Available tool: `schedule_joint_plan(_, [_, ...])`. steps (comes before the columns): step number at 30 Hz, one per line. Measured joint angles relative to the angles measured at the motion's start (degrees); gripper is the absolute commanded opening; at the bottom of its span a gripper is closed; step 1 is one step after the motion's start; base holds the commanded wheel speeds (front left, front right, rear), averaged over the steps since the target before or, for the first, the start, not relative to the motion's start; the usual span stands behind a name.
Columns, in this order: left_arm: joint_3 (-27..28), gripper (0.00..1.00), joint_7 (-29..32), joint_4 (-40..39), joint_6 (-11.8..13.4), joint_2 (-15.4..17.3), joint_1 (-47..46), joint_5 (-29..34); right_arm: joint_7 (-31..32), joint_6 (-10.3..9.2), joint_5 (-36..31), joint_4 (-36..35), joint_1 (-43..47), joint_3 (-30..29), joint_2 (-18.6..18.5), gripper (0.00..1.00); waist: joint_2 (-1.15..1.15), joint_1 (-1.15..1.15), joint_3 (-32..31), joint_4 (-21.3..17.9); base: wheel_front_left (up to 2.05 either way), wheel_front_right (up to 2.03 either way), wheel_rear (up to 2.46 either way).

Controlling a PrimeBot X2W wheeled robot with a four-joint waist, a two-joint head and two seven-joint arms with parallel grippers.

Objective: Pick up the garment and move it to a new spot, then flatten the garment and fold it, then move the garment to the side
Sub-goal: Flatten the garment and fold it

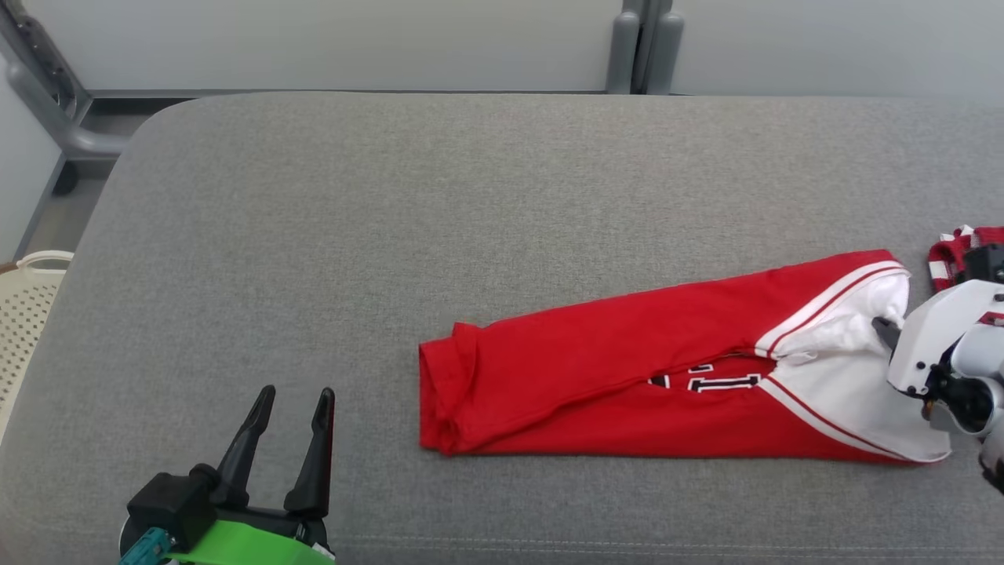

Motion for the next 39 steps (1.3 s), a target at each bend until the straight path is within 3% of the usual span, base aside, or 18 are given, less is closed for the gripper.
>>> schedule_joint_plan(9, [-0.3, 1.00, 0.0, -0.7, 0.0, -0.2, 0.2, -1.0, 3.9, -0.02, -0.2, -5.9, -0.3, -2.5, -5.7, 0.00, 0.00, 0.00, -1.2, -3.5, 0.00, 0.00, 0.00])
schedule_joint_plan(21, [-0.3, 1.00, 0.0, -0.7, 0.0, -0.7, 0.9, -1.5, 10.8, -0.05, -1.3, -22.4, 3.4, -4.5, -3.0, 0.00, 0.00, 0.00, -3.2, -4.8, 0.00, 0.00, 0.00])
schedule_joint_plan(29, [-0.4, 1.00, 0.0, -1.0, 0.0, -1.0, 1.4, -2.2, 16.2, -0.07, -5.3, -30.9, 7.3, -8.0, 1.2, 0.00, 0.00, 0.00, -4.6, -4.1, 0.00, 0.00, 0.00])
schedule_joint_plan(39, [-1.5, 1.00, 0.0, -1.4, 0.0, -1.5, 2.1, -3.0, 24.3, -0.07, -16.0, -36.3, 10.4, -11.1, 14.2, 0.00, 0.00, 0.00, -5.4, -1.9, 0.00, 0.00, 0.00])
